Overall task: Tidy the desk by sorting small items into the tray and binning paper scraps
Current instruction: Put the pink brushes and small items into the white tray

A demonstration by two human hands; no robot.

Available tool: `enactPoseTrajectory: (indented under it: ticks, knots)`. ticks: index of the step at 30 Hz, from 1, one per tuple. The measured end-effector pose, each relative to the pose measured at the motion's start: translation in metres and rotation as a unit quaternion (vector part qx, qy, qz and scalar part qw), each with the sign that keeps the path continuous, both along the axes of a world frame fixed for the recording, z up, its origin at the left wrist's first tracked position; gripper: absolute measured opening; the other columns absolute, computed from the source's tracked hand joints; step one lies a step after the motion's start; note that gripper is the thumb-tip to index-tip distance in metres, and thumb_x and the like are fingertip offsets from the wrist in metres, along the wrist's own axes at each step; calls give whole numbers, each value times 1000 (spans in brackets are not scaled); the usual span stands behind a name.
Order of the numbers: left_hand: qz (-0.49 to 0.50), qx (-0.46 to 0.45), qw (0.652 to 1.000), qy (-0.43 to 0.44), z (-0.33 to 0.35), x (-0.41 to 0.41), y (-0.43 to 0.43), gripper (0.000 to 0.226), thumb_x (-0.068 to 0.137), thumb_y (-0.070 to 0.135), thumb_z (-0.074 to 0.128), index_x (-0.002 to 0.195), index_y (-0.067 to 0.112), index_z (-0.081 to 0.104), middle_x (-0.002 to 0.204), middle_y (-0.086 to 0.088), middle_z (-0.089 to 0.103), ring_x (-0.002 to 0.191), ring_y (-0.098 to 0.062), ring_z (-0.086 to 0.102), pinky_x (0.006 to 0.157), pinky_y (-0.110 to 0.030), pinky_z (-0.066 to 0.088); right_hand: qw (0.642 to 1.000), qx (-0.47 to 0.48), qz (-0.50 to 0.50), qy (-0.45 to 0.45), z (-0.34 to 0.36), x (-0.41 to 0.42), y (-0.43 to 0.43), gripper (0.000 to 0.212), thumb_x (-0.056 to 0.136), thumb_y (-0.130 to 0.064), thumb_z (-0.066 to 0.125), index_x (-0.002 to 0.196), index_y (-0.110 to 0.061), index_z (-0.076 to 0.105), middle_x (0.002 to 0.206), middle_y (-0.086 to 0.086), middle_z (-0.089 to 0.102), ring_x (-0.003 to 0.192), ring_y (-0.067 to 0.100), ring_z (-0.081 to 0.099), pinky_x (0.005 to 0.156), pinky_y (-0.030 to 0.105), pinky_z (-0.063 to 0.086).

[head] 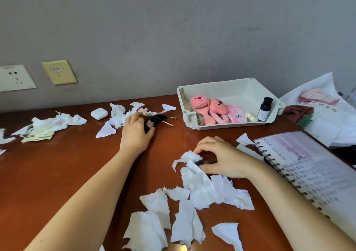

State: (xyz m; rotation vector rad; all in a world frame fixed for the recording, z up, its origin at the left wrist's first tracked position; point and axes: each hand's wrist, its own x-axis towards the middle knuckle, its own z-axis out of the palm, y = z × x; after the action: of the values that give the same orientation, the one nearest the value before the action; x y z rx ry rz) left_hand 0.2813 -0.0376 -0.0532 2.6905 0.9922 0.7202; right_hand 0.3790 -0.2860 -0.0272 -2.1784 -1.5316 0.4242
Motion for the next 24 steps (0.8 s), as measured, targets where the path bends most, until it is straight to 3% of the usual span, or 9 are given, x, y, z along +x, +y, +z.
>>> enactPoseTrajectory:
  ticks: [3,7,11,14,18,22,24]
  knots:
    - [-3,10,1000,-3,-1,-7,-3,46,91,33,57,124,2,56,141,-9,43,130,-28,38,106,-40,36,1000,-6,-1,-30,0,-3,4,17,87,-31,61,103,-25,57,103,-20,44,110,10,39,100,31,32]
    - [-5,12,999,-40,1,-20,-10,40,94,30,53,121,1,58,130,-12,51,121,-28,45,100,-39,39,997,18,-33,-62,0,-11,4,14,90,-26,58,89,-26,43,82,-21,41,92,12,40,82,26,29]
    - [-8,8,997,-78,4,-35,-21,35,95,27,53,120,3,60,125,-11,56,118,-27,48,98,-38,39,993,60,-82,-64,-4,-12,1,9,89,-25,61,86,-23,53,72,-15,48,82,12,45,78,25,32]
    - [-12,-30,993,-111,9,-44,-26,28,94,28,54,113,11,64,117,-7,64,113,-26,53,96,-42,44,987,111,-116,-11,-9,-9,-1,4,86,-22,64,87,-19,61,73,-9,57,71,9,47,74,30,43]
    - [-22,-151,973,-175,21,-51,-32,19,95,28,51,103,16,63,99,-6,68,91,-26,62,83,-47,52,966,178,-183,36,-13,-5,3,9,86,-18,64,80,-20,58,69,-7,56,64,11,47,67,33,46]
    - [-57,-195,951,-231,50,-48,-43,7,96,23,49,99,24,55,88,-3,64,62,-21,57,62,-34,50,931,262,-217,131,-6,-5,8,11,87,-12,63,76,-13,60,62,-3,53,59,10,45,60,23,37]
    - [-68,-179,950,-247,69,-46,-47,11,96,21,48,87,20,54,78,-3,60,61,-17,50,60,-30,46,923,282,-216,149,2,-6,10,10,88,-11,62,80,-4,61,65,1,55,61,11,46,59,19,36]
